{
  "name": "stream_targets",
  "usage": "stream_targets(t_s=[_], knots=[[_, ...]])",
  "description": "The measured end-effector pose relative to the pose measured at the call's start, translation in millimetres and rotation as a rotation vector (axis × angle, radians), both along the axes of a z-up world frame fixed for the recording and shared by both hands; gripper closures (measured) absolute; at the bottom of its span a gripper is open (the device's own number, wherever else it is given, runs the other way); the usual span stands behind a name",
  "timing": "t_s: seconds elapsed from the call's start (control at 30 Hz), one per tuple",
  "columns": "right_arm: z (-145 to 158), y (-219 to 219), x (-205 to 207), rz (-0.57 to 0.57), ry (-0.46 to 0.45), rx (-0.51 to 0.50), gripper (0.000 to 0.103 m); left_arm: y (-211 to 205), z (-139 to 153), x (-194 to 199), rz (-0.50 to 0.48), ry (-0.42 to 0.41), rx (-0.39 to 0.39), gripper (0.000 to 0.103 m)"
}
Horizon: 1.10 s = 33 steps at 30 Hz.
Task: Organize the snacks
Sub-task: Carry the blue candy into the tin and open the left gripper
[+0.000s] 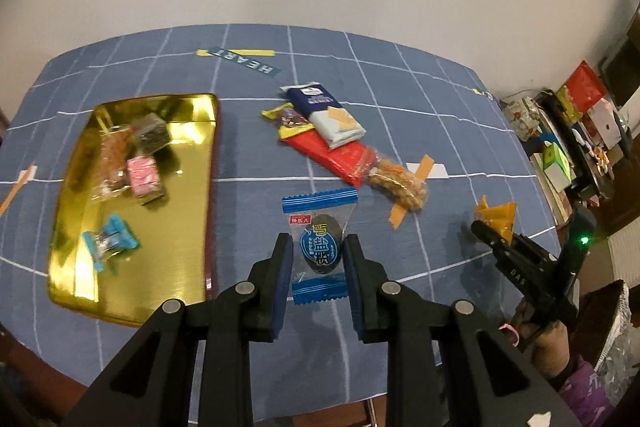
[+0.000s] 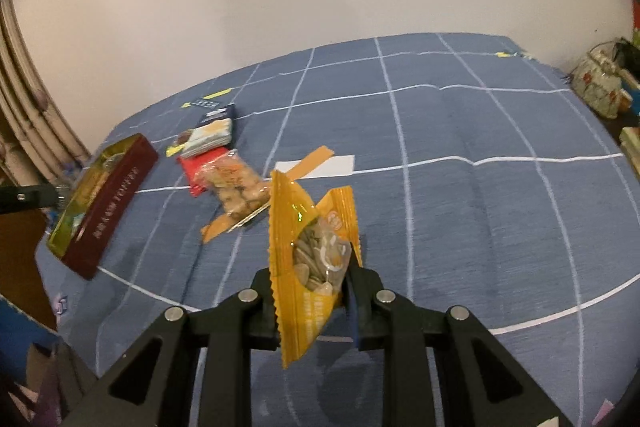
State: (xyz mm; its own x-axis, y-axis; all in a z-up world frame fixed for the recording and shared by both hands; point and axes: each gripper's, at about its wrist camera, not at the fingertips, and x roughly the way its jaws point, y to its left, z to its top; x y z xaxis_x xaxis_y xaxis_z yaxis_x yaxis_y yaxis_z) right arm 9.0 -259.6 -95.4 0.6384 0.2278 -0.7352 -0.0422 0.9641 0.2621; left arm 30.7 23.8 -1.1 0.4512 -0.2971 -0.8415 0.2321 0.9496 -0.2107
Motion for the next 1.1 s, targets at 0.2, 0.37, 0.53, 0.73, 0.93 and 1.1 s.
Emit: stream_targets(t_s=[0.2,0.37,0.53,0.73,0.93,1.1], knots=[[0.5,1.4,-0.6,-0.025,-0.01,-0.035,0.08,22.4,2.9,-4.8,0.039,-0.028,0.008,0.08],[0.0,2.6,-1.1,-0.038,-0.012,-0.052,0.08,40.1,6.0,-5.3,0.078,-0.059,0.029,0.08],[-0.2,7.5,-1.3,-0.032,-0.01,-0.077,0.08,55.2,8.2,-3.1,0.113,-0.083,0.05,0.08],[-1.7,6.2,-1.0,-0.035,-0.002,-0.067,0.08,67.6,5.6,2.4,0.148,-0.104,0.087,0.08],[-2.5,6.2,0.0,-0.032,0.001,-0.069,0.08,81.0,-5.4,10.3,0.178,-0.083,0.103,0.08],[-2.4,6.4,-0.2,-0.033,0.001,-0.069,0.08,95.1,-11.7,15.4,0.206,-0.071,0.099,0.08]])
